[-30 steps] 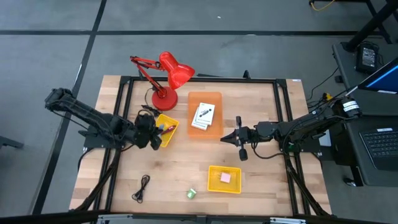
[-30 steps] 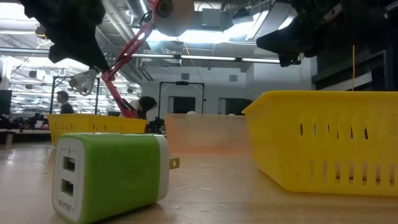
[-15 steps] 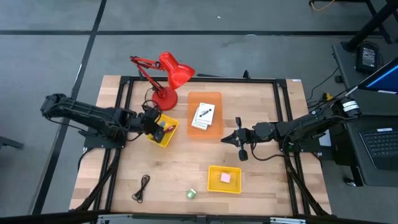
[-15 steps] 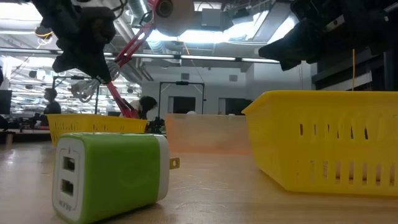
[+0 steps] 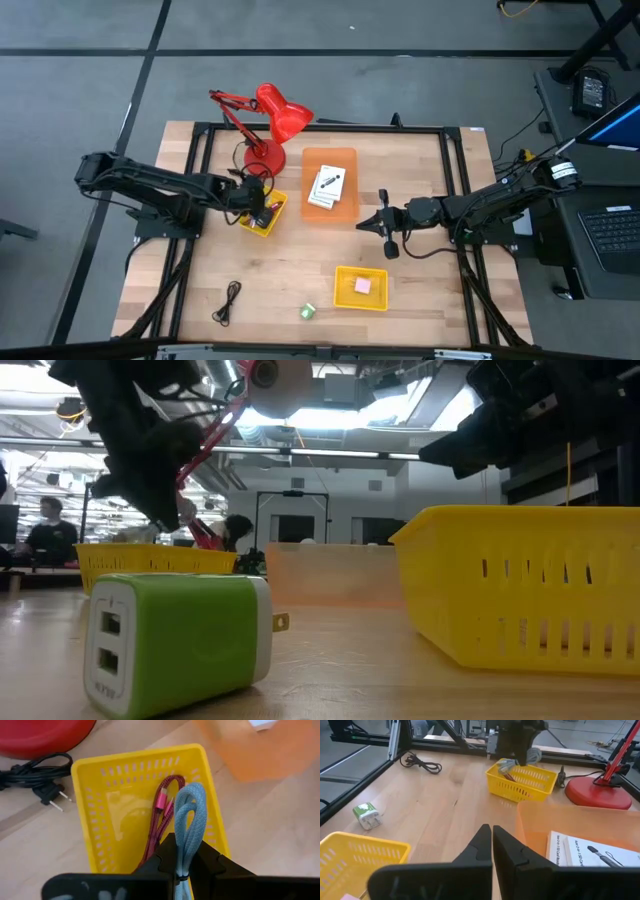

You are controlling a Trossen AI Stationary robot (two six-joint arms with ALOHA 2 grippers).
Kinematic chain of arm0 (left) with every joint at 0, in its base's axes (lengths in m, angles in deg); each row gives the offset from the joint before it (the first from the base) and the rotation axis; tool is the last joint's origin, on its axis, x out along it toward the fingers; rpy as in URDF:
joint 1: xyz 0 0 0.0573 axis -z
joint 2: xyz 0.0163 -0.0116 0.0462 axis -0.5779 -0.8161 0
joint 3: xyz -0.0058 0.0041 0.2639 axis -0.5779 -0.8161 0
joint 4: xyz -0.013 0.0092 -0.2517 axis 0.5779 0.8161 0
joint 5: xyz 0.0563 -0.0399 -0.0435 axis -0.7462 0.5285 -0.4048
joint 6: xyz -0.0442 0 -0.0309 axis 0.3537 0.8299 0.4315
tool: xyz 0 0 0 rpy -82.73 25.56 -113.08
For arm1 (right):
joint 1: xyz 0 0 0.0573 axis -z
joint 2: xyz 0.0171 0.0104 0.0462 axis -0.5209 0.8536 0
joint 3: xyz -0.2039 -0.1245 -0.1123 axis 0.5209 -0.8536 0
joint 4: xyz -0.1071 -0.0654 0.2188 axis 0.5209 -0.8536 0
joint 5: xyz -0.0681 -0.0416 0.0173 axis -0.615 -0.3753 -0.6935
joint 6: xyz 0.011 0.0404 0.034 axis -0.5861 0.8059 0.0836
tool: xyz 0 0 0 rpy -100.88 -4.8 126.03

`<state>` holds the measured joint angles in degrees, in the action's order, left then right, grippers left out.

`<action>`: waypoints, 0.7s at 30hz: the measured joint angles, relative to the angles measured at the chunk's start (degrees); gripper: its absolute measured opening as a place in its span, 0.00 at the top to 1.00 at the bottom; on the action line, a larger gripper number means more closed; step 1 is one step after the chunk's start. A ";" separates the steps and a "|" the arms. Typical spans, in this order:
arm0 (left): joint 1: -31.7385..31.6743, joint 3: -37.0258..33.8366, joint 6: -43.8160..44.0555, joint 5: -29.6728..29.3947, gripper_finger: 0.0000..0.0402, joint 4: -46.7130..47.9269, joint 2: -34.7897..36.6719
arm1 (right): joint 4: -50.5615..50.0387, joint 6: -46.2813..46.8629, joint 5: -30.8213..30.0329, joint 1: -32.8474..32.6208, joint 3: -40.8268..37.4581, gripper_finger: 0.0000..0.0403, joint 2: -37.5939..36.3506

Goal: Pick and place items into bin
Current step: Put the blue charger cable into the left yellow bin

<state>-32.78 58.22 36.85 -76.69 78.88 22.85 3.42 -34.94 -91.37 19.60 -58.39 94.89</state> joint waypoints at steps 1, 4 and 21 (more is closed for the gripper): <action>-0.27 0.00 -0.02 0.12 0.95 -0.47 -0.79 | -0.02 0.00 -0.02 0.00 0.00 1.00 0.00; -1.19 0.00 -0.46 1.57 0.95 -1.14 -2.53 | 0.02 0.07 0.00 0.00 0.00 1.00 0.53; -3.92 0.00 -4.10 2.53 0.86 -3.59 -4.17 | 2.84 0.00 0.06 2.59 -0.02 1.00 6.85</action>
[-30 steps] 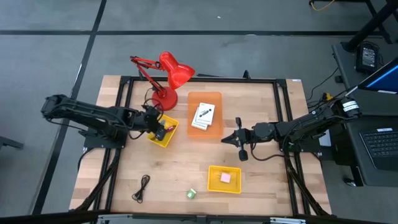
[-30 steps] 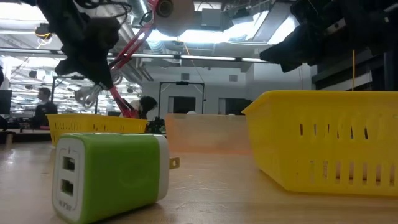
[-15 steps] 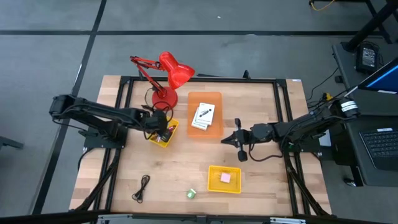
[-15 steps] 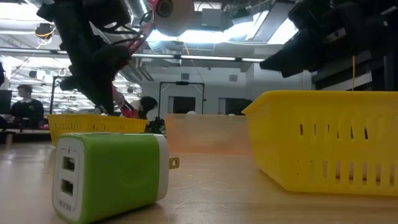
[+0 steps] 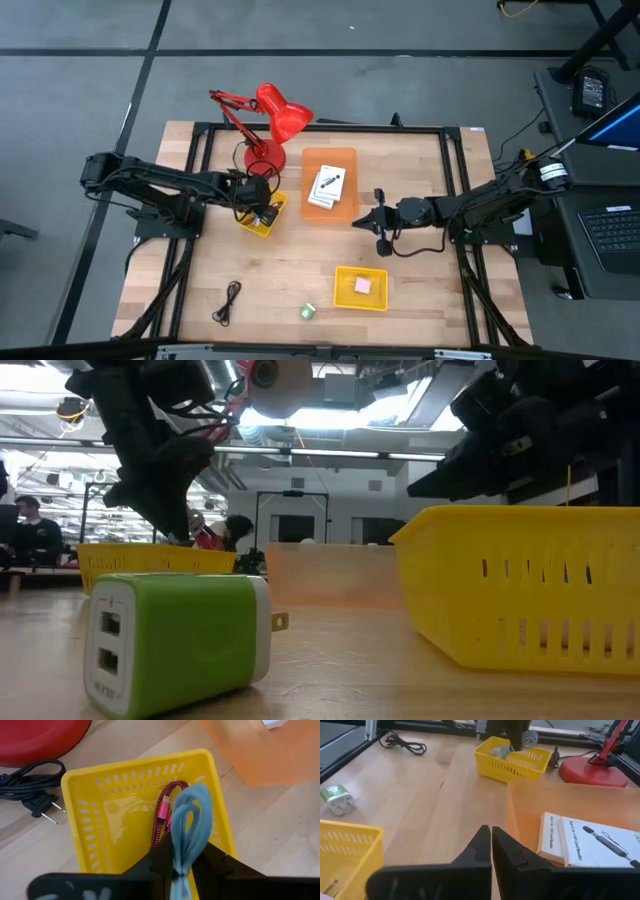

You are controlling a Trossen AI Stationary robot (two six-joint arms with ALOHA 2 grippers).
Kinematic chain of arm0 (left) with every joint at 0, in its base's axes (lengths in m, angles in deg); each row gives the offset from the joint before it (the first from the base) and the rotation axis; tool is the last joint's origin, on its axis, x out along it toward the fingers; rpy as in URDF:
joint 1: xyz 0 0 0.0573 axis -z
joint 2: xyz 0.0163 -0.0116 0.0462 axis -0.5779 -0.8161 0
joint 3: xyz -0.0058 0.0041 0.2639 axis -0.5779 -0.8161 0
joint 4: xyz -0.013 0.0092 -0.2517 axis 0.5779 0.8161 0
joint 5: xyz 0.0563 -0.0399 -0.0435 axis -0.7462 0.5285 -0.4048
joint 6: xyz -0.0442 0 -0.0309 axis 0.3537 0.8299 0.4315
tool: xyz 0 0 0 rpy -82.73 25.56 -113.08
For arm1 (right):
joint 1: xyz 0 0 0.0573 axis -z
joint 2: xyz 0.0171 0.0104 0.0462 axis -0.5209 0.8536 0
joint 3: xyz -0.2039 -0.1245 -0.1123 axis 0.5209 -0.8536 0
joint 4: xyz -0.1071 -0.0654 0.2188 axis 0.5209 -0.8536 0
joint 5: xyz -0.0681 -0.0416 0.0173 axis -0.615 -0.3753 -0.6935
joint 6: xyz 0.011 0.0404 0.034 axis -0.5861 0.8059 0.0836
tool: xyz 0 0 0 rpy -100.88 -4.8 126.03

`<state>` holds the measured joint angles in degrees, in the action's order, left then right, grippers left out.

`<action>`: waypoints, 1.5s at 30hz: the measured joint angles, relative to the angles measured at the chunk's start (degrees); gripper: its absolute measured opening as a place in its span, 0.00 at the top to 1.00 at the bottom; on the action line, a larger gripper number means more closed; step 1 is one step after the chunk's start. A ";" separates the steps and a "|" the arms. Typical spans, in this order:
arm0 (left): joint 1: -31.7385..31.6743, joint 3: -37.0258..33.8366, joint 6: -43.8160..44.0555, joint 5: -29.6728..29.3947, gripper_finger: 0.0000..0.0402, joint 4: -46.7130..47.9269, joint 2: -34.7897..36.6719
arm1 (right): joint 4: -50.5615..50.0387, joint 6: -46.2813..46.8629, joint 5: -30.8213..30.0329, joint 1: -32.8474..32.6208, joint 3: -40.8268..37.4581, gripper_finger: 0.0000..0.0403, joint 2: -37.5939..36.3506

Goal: Pick and place items into bin
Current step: Put the blue charger cable into the left yellow bin, then put the black charger cable into the left yellow bin

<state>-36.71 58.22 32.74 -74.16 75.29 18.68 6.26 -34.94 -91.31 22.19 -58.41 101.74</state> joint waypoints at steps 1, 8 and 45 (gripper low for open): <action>-0.01 0.00 0.00 -0.09 0.84 0.02 0.00 | -0.14 0.00 -0.02 0.05 -0.02 1.00 0.01; -0.01 0.00 -1.51 -0.63 0.74 0.02 0.00 | 0.44 -0.02 -0.02 0.05 0.00 1.00 -0.01; 18.85 -7.36 -39.38 -7.54 0.92 -22.03 15.74 | 6.34 -6.34 -0.06 0.10 0.02 1.00 -0.06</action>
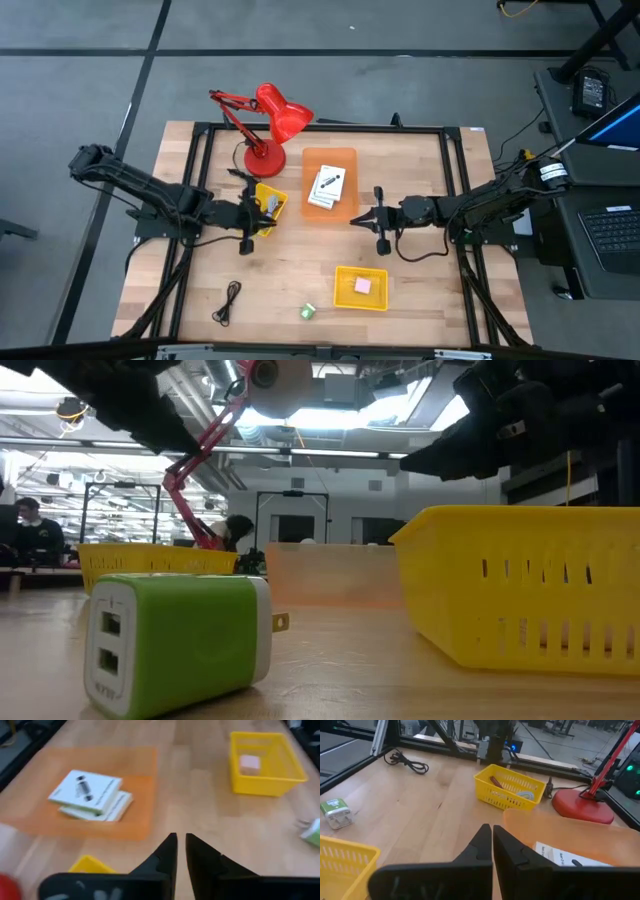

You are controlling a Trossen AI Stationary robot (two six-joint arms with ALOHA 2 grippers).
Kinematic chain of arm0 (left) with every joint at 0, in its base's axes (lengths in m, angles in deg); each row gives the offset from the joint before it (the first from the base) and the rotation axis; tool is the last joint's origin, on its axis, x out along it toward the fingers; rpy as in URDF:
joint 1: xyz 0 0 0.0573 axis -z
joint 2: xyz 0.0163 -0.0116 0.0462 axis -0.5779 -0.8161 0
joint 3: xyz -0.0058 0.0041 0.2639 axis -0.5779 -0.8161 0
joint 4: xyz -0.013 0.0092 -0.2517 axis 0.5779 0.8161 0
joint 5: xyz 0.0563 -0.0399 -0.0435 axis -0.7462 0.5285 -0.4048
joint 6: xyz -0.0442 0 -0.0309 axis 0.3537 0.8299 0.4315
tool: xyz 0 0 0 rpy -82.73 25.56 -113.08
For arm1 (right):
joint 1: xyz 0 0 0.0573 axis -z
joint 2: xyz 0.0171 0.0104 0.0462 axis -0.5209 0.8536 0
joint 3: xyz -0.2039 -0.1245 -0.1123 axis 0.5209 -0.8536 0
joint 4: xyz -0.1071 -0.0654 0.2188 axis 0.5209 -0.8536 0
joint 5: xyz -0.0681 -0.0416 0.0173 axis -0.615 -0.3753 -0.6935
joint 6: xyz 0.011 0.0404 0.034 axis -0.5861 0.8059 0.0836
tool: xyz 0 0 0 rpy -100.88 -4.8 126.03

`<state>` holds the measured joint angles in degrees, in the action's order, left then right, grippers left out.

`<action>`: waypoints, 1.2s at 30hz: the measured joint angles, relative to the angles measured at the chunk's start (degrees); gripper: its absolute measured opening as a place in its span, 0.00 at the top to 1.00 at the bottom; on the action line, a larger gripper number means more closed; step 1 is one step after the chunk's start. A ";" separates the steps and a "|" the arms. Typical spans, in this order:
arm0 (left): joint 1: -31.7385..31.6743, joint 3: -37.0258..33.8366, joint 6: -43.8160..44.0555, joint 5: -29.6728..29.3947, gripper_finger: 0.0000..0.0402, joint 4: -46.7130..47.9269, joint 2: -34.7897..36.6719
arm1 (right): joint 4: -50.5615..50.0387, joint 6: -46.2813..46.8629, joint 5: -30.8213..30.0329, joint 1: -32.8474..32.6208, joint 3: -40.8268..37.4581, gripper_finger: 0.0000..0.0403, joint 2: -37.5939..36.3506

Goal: Pick and place items into bin
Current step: Put the black charger cable into the left yellow bin

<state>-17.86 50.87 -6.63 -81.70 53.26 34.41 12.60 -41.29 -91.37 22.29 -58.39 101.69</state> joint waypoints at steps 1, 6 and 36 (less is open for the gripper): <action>0.89 -0.68 0.14 -0.18 0.94 -1.50 0.00 | 0.12 -0.02 0.00 0.00 0.00 1.00 0.00; 4.77 -1.49 3.50 0.08 0.99 -5.10 -0.01 | 0.20 2.98 0.02 0.00 0.00 1.00 0.00; 25.21 11.49 26.29 -3.94 0.99 10.99 -11.74 | 3.48 12.79 0.06 -0.04 0.00 1.00 0.00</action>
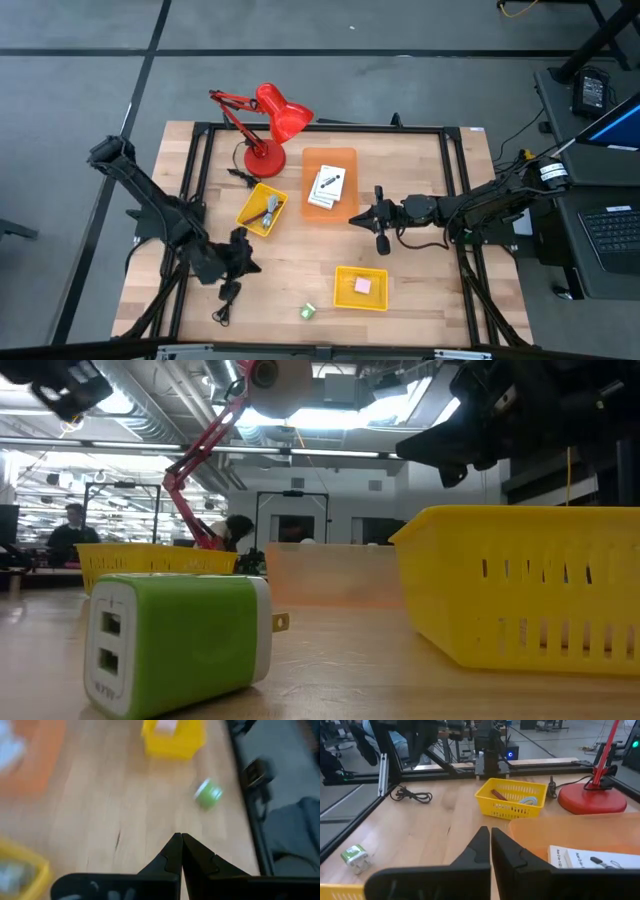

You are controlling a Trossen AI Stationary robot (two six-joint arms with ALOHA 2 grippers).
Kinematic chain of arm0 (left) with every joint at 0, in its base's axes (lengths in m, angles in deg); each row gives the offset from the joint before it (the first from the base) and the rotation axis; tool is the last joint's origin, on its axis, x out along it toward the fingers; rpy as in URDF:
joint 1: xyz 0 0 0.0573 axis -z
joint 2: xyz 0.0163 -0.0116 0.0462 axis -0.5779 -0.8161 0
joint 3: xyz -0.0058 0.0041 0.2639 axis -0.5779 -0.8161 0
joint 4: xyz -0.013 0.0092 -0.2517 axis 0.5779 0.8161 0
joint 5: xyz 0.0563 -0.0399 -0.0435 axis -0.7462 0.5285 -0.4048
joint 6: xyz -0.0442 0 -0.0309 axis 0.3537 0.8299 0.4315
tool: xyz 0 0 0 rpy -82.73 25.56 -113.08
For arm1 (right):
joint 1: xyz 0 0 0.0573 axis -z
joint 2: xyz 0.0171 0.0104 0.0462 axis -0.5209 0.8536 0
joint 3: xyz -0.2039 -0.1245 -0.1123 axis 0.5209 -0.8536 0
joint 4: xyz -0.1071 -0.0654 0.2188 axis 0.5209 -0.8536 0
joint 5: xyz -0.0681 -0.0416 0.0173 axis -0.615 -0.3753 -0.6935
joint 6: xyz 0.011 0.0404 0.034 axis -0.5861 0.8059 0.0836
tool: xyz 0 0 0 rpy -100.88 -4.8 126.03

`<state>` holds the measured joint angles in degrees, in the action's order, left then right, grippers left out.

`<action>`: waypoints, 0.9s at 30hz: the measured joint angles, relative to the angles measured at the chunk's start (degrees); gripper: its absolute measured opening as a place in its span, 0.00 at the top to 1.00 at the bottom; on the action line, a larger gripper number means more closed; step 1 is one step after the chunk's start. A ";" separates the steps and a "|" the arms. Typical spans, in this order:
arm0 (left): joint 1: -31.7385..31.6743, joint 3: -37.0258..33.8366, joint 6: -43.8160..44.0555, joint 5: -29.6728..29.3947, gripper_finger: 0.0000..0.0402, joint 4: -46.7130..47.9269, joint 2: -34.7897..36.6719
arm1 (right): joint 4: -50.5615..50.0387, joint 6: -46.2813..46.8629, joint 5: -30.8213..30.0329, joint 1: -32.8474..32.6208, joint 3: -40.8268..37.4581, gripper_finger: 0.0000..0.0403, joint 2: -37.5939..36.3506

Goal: Pick and place items into bin
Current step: Put the black charger cable into the left yellow bin

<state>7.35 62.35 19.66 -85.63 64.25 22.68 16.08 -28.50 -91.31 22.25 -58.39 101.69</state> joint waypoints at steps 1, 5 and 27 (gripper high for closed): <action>0.42 1.92 3.24 0.23 0.99 4.06 -1.32 | -0.01 0.65 0.00 0.00 0.00 1.00 0.00; 2.42 7.80 15.05 3.70 1.00 14.70 -6.25 | -0.04 1.36 -0.01 0.00 0.00 1.00 0.00; 6.84 27.33 53.33 20.64 0.99 34.24 -27.14 | -1.25 -4.12 -0.03 0.35 0.00 1.00 0.00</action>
<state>14.19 89.68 72.99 -64.99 98.49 -4.47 14.83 -32.62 -91.34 22.60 -58.39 101.69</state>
